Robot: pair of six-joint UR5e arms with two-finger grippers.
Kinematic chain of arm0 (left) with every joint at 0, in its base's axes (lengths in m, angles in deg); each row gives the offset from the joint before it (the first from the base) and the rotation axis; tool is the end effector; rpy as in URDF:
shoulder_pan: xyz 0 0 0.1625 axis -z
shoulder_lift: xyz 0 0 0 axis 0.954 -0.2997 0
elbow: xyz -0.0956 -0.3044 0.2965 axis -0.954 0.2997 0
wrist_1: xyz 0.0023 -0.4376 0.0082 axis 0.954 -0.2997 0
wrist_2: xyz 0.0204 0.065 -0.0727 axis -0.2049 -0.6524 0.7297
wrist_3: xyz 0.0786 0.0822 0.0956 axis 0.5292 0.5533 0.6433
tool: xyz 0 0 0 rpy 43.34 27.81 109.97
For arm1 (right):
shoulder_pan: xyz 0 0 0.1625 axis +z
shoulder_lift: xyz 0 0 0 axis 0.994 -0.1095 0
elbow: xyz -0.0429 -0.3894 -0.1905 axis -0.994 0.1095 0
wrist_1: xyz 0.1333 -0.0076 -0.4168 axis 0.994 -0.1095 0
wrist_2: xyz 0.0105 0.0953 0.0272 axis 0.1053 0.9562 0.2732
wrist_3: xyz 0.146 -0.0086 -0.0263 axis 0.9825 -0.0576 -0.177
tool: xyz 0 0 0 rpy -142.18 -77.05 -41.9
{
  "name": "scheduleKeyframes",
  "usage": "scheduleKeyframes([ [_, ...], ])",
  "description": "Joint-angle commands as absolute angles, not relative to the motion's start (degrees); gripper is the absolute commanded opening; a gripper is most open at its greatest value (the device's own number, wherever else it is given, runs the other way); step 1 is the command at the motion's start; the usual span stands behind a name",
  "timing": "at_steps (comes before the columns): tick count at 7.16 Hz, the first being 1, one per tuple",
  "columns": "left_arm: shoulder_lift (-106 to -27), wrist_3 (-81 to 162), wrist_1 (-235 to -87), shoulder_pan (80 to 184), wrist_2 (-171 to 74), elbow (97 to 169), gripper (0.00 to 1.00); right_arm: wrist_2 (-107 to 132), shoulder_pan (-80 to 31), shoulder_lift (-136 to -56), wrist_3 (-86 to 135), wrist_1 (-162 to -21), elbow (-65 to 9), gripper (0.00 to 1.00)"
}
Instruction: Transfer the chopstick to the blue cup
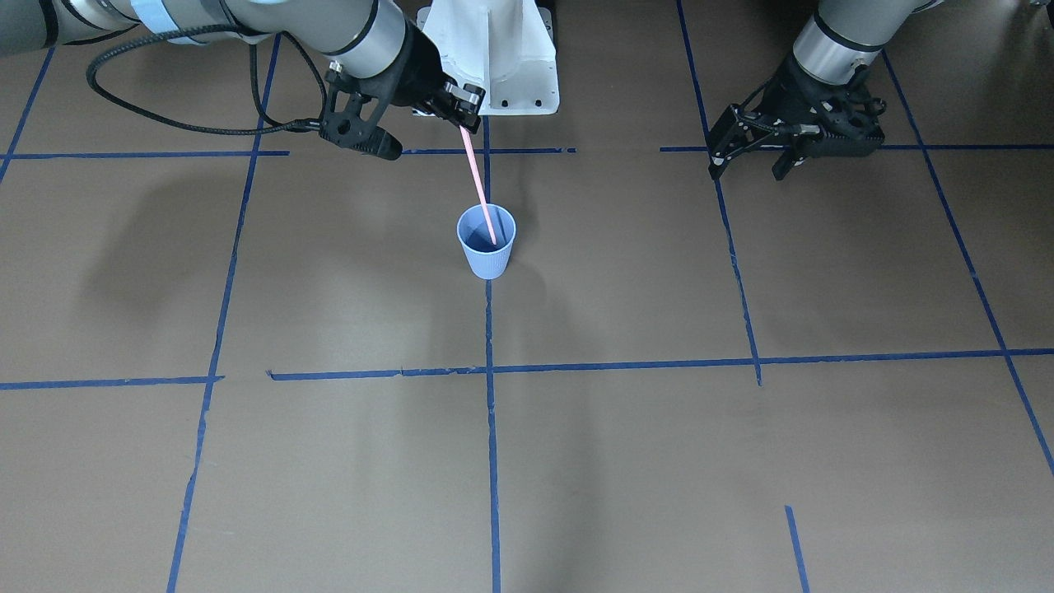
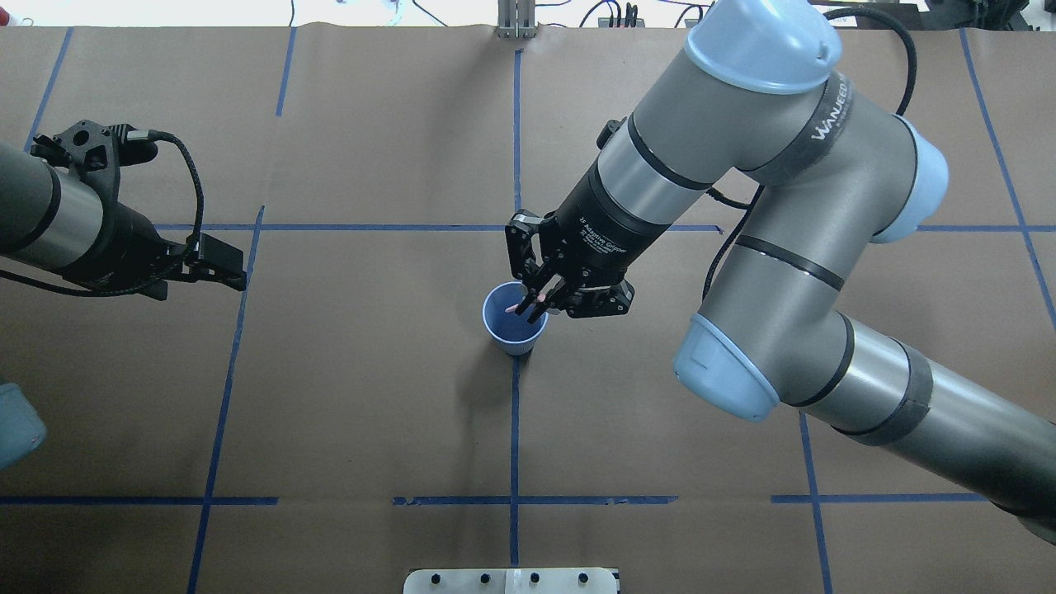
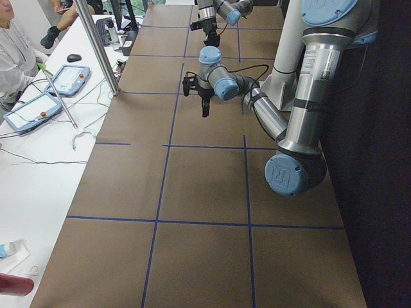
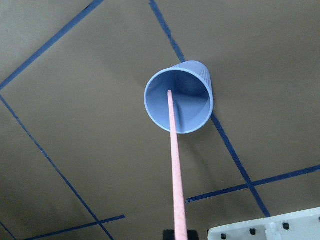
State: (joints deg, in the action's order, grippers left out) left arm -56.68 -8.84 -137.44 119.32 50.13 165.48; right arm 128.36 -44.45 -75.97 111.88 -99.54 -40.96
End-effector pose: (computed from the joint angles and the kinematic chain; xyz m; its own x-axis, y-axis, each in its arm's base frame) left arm 0.3257 -0.4316 0.3223 0.5900 -0.0751 -0.8039 0.1332 0.9911 0.0051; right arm -0.4872 -0.4257 0.1104 0.3841 0.5161 0.7656 0.0055 0.8279 -0.5609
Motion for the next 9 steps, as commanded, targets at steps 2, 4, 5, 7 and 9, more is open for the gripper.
scheduleKeyframes([
  [2,-56.6,-8.8,-137.4,119.4,50.1,165.4,1.0,127.7,-44.4,-75.7,111.9,-99.1,-40.0,0.79],
  [4,-54.8,-8.2,-137.7,119.5,50.2,165.7,1.0,129.0,-40.4,-76.3,112.0,-99.3,-41.0,0.99],
  [5,-52.4,-3.5,-137.7,120.2,50.2,166.0,1.0,131.1,-35.9,-80.6,111.6,-99.4,-44.2,0.99],
  [7,-45.8,9.0,-138.0,124.5,50.6,165.9,1.0,130.8,-26.8,-93.5,96.3,-99.4,-48.7,0.99],
  [9,-40.0,25.5,-137.8,132.3,54.0,164.7,1.0,130.1,-19.0,-104.8,75.0,-99.4,-48.8,0.99],
])
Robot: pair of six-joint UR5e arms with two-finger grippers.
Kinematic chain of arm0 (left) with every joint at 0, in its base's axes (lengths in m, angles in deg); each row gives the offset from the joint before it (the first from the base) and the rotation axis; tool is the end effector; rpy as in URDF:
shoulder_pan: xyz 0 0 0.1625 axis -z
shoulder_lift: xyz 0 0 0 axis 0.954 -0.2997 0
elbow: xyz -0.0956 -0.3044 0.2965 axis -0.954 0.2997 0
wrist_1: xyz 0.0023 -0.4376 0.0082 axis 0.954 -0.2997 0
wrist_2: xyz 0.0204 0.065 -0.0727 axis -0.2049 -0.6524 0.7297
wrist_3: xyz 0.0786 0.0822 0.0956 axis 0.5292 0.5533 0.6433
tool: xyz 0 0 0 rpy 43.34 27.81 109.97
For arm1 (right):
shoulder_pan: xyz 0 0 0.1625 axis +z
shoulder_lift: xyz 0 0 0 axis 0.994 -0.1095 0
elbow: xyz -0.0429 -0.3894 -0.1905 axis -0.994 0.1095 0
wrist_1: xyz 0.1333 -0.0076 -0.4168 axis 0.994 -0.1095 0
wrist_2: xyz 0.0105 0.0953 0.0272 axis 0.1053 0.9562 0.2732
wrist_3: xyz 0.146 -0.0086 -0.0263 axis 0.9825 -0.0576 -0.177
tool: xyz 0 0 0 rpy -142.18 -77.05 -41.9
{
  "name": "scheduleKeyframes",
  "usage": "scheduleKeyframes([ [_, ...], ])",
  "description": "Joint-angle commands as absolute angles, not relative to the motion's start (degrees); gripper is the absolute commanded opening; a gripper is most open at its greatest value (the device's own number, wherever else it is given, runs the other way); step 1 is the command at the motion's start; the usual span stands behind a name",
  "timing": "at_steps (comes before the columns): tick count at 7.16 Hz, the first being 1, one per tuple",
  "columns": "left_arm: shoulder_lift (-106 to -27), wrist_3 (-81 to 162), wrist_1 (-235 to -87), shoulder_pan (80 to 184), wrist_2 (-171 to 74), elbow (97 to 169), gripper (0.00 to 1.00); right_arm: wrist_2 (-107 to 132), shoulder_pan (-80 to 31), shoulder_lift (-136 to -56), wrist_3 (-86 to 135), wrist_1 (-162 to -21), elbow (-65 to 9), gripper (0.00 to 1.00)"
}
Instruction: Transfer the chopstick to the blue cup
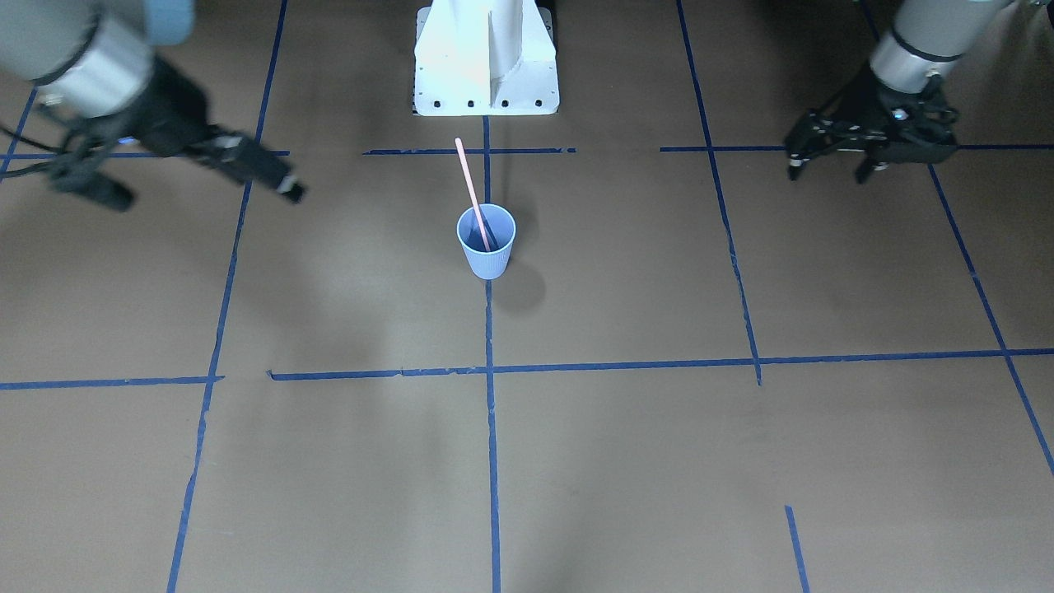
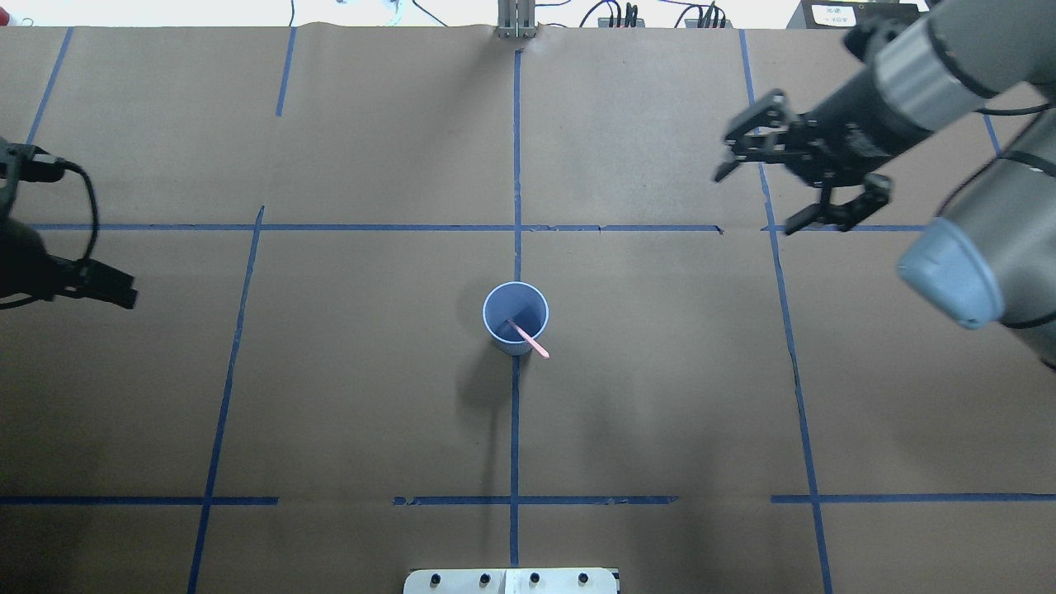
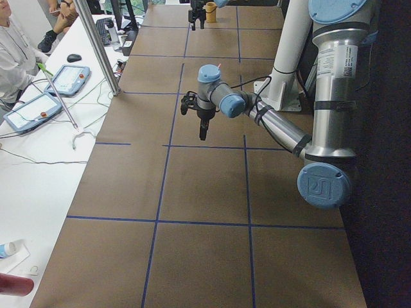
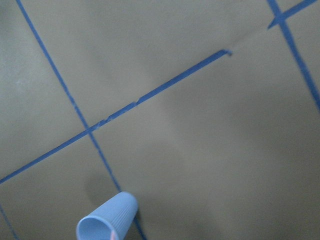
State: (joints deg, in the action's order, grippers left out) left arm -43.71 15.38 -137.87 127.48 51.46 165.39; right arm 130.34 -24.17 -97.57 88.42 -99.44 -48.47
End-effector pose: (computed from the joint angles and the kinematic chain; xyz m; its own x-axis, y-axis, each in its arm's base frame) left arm 0.2349 -0.4309 0.4370 0.7119 0.1246 -0.6911 -0.0284 0.9884 0.1489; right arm -0.2806 -0.5126 0.2880 0.3814 0.4398 0.8131 -0.1923 0.8981 -0.3956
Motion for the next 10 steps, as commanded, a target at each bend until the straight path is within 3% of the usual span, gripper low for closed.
scheduleKeyframes([
  [1,-38.8,35.7,-137.9,138.9,59.0,160.6,1.0,129.9,-15.0,-110.0,63.1,-99.5,-48.5,0.99],
  [3,-38.9,57.9,-137.7,151.3,63.4,148.7,1.0,129.0,-6.0,-118.4,34.7,-101.2,-44.0,1.0],
  [5,-40.3,69.4,-137.3,160.2,63.6,141.1,1.0,122.6,1.4,-121.5,8.5,-108.8,-40.3,1.0],
  [7,-42.9,66.8,-129.9,160.7,70.1,141.0,1.0,122.9,5.7,-123.7,-5.5,-111.6,-36.9,1.0],
  [10,-45.3,62.1,-125.9,160.6,68.3,141.5,1.0,122.7,5.7,-124.6,-5.2,-111.1,-36.7,1.0],
])
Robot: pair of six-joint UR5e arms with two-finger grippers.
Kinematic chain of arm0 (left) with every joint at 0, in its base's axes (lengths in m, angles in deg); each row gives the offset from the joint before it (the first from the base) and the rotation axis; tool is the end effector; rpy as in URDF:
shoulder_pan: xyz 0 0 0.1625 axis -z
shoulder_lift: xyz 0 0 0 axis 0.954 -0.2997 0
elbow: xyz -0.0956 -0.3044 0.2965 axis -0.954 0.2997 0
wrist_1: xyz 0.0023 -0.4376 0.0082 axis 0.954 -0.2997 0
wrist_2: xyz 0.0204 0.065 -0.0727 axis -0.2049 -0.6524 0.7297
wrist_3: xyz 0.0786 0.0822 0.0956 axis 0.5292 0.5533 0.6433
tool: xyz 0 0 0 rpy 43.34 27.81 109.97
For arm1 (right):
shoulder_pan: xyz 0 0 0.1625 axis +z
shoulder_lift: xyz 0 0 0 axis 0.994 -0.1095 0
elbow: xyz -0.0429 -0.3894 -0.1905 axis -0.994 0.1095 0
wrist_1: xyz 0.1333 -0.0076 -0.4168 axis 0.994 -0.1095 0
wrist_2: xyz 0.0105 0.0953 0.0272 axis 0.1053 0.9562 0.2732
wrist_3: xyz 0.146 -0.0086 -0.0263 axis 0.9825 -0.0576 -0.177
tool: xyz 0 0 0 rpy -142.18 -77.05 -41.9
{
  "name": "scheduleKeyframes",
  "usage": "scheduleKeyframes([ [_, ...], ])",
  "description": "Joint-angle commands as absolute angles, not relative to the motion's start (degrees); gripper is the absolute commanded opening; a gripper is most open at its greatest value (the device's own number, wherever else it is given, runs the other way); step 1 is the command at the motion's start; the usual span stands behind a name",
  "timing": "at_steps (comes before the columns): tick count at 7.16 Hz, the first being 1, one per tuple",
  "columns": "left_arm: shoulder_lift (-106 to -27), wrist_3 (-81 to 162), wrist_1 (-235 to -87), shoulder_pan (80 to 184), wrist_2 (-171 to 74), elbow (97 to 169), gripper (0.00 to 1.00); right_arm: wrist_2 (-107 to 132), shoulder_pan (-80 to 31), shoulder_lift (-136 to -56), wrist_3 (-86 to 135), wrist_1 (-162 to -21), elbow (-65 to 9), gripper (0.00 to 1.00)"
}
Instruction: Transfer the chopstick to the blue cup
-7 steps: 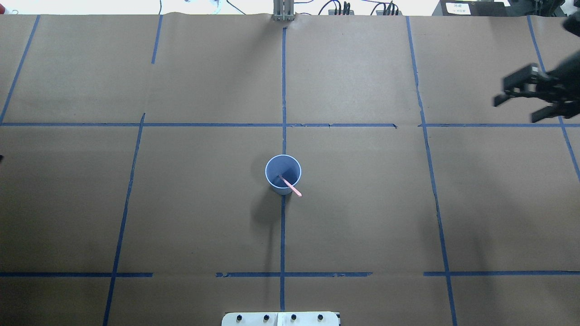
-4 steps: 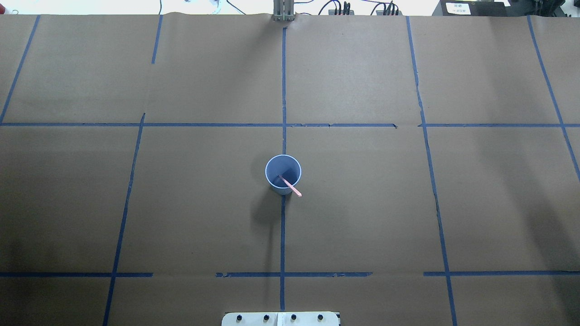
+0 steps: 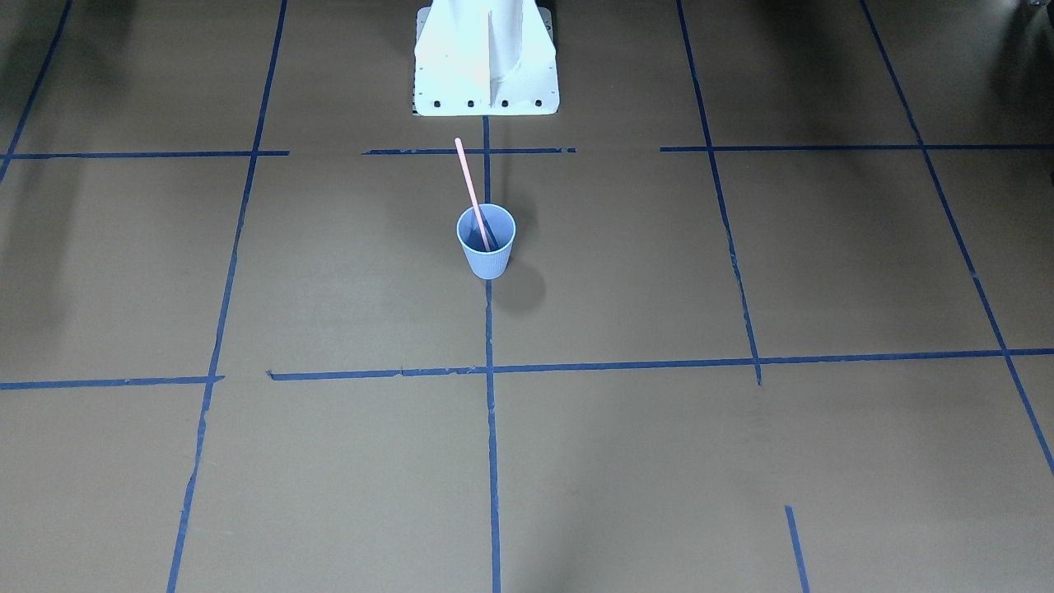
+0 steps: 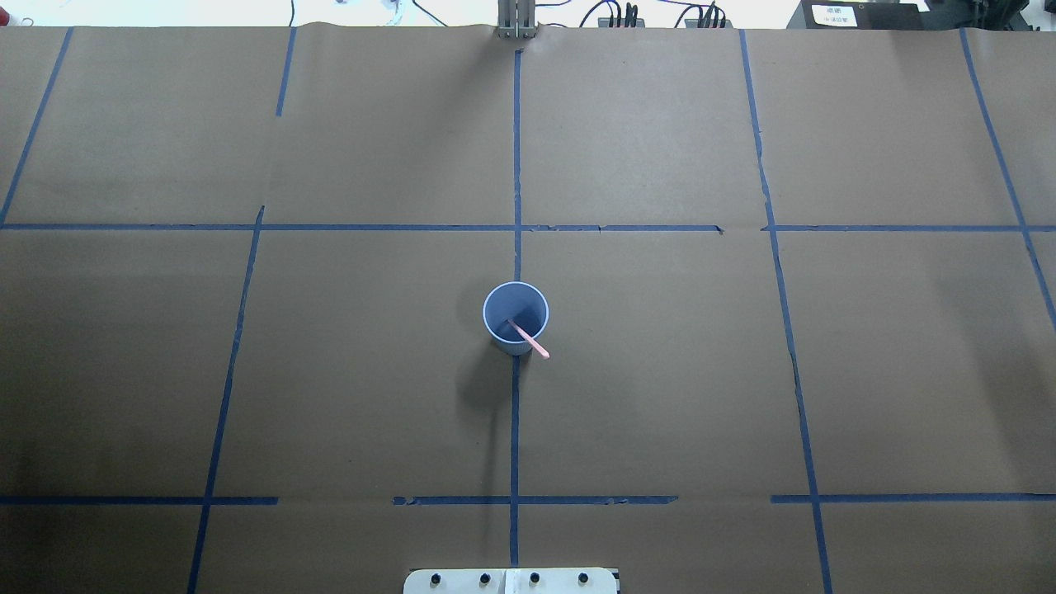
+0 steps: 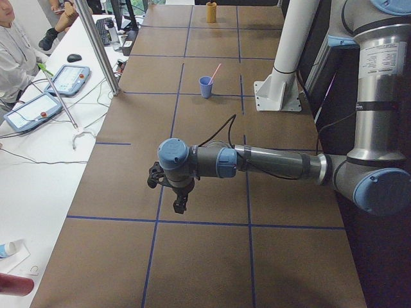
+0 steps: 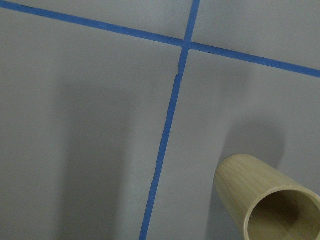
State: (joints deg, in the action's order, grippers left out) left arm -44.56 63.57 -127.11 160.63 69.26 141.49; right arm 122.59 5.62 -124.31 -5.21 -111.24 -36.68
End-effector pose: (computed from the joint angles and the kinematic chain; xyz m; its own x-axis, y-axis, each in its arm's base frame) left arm -0.0038 -0.4944 0.6421 0.6379 0.1679 -0.7516 -0.1283 0.9855 0.1113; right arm 0.0264 -0.4468 0.6827 0.7072 -0.2029 0.6773 0.1792 0.9781 0.1060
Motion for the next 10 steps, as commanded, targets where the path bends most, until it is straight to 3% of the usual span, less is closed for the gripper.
scheduleKeyframes([
  [1,-45.3,62.1,-125.9,160.7,68.3,141.4,1.0,122.8,5.7,-124.6,-5.1,-111.1,-36.8,1.0],
  [10,-41.1,62.5,-127.4,160.6,67.3,142.4,1.0,125.4,5.6,-124.5,-2.7,-111.0,-37.3,1.0],
])
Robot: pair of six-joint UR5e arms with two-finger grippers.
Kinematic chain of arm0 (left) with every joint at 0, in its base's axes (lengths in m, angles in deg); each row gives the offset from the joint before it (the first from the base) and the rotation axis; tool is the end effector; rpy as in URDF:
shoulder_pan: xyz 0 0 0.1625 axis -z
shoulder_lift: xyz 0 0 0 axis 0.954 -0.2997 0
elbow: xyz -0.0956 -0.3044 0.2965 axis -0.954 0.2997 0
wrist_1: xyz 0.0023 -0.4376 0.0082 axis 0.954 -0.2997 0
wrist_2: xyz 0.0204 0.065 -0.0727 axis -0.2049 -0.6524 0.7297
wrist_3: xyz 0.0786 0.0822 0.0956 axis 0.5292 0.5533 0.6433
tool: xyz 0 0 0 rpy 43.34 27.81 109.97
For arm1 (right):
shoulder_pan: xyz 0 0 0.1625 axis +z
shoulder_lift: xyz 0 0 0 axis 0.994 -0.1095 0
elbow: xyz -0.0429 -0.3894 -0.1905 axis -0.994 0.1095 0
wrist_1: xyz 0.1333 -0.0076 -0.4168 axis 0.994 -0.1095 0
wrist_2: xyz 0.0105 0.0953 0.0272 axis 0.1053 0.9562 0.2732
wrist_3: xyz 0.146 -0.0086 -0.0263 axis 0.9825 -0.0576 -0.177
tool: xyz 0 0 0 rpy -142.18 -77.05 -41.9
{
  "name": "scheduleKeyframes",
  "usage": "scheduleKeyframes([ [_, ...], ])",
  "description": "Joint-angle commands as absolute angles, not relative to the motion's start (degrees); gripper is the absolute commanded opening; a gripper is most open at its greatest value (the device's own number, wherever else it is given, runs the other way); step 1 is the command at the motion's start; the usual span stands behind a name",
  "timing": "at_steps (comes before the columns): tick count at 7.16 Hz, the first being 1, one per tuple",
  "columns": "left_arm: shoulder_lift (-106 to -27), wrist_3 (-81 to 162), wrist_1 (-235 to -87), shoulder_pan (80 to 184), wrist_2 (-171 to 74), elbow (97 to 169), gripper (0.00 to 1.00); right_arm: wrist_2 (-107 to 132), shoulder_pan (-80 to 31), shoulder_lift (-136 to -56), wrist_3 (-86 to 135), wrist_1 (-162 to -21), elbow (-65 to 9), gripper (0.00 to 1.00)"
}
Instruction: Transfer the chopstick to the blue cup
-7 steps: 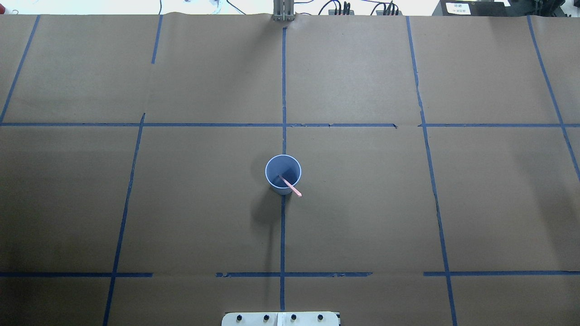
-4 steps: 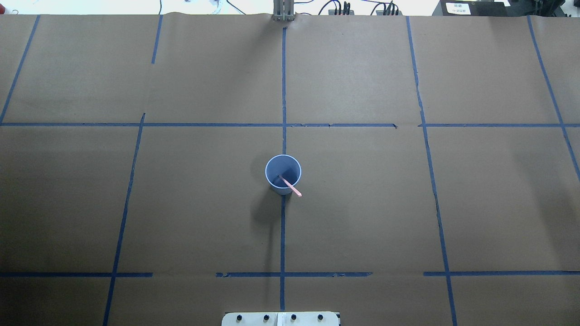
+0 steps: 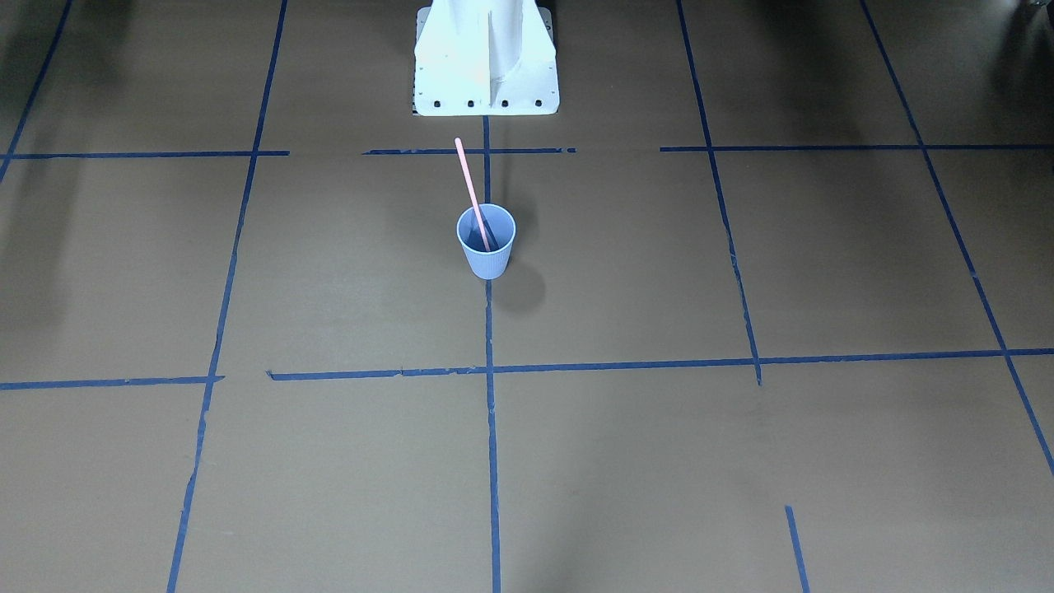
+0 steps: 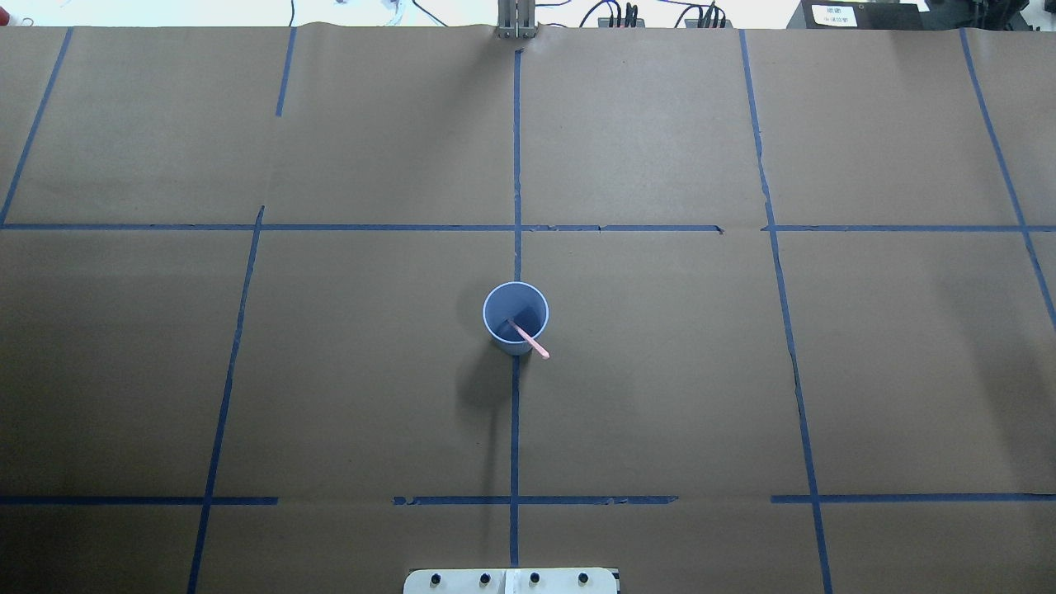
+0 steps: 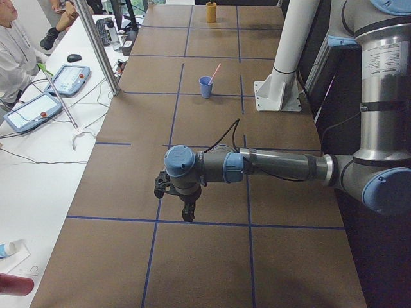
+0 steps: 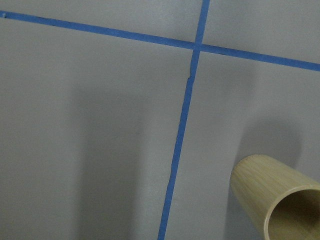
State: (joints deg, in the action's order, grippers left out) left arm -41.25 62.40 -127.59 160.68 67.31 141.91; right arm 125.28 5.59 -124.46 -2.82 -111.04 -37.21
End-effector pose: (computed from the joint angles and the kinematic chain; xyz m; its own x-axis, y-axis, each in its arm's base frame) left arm -0.0085 -0.4672 0.6691 0.6668 0.1172 -0.7359 -0.1177 0.9917 0.0513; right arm 0.0212 -0.4468 0.6739 0.6815 -0.1674 0.7124 0.1438 0.9851 0.0939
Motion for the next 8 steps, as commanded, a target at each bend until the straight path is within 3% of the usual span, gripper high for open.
scheduleKeyframes([
  [1,-40.9,62.5,-127.1,160.6,67.2,142.6,1.0,125.4,5.6,-124.5,-2.7,-111.0,-37.5,1.0],
  [8,-41.3,62.5,-127.1,160.6,67.1,142.1,1.0,124.8,5.7,-124.9,10.0,-111.0,-39.4,1.0],
])
